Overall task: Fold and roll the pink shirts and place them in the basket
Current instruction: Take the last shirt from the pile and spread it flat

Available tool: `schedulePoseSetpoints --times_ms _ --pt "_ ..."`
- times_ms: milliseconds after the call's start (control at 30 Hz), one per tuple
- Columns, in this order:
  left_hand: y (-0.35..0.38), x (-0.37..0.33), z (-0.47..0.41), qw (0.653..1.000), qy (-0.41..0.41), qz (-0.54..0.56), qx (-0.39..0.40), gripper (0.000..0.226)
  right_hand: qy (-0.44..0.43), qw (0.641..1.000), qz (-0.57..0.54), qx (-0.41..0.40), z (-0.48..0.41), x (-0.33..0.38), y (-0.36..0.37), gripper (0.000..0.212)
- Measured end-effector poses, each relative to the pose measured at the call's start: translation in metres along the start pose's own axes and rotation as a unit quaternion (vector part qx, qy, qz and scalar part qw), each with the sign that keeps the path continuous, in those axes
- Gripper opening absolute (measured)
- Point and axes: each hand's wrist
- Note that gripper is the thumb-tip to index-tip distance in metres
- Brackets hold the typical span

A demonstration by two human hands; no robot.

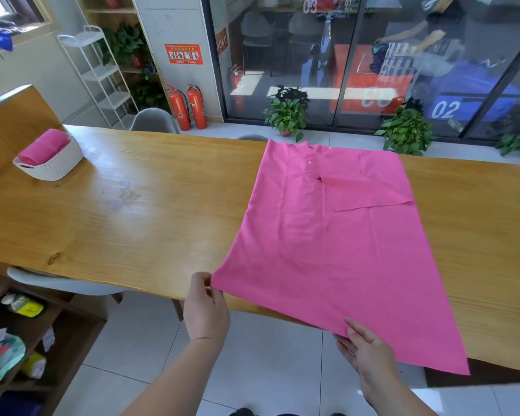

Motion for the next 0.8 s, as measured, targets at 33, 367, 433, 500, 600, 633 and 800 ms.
schedulePoseSetpoints --times_ms 33,367,433,500,600,633,800 --pt "0.000 -0.002 0.001 1.000 0.003 0.018 -0.002 0.015 0.000 1.000 0.000 -0.002 0.001 -0.002 0.002 0.027" --pt "-0.002 0.071 -0.010 0.974 -0.135 0.048 0.177 0.035 0.026 0.999 0.038 -0.017 0.002 -0.009 0.005 0.029" --pt "-0.005 0.068 -0.009 0.950 -0.186 0.186 0.166 0.038 0.030 0.999 0.038 -0.018 0.003 -0.012 0.007 0.029" --pt "-0.006 0.068 -0.010 0.917 -0.237 0.254 0.197 0.039 0.031 0.999 0.038 -0.020 0.002 -0.013 0.007 0.029" --pt "-0.012 0.073 -0.013 0.882 -0.278 0.302 0.230 0.045 0.031 0.999 0.031 -0.025 0.000 -0.011 0.006 0.028" --pt "-0.014 0.074 -0.016 0.878 -0.288 0.305 0.230 0.045 0.031 0.999 0.030 -0.026 0.001 -0.010 0.005 0.027" --pt "-0.011 0.076 -0.033 0.910 -0.285 0.208 0.216 0.019 0.028 0.999 0.033 -0.028 0.002 -0.010 0.004 0.027"
Point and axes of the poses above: each hand's wrist, its own z-axis away from the middle knuckle, its own y-axis out of the palm, x = y × z, and after that the axes turned 7 degrees about y, right-handed
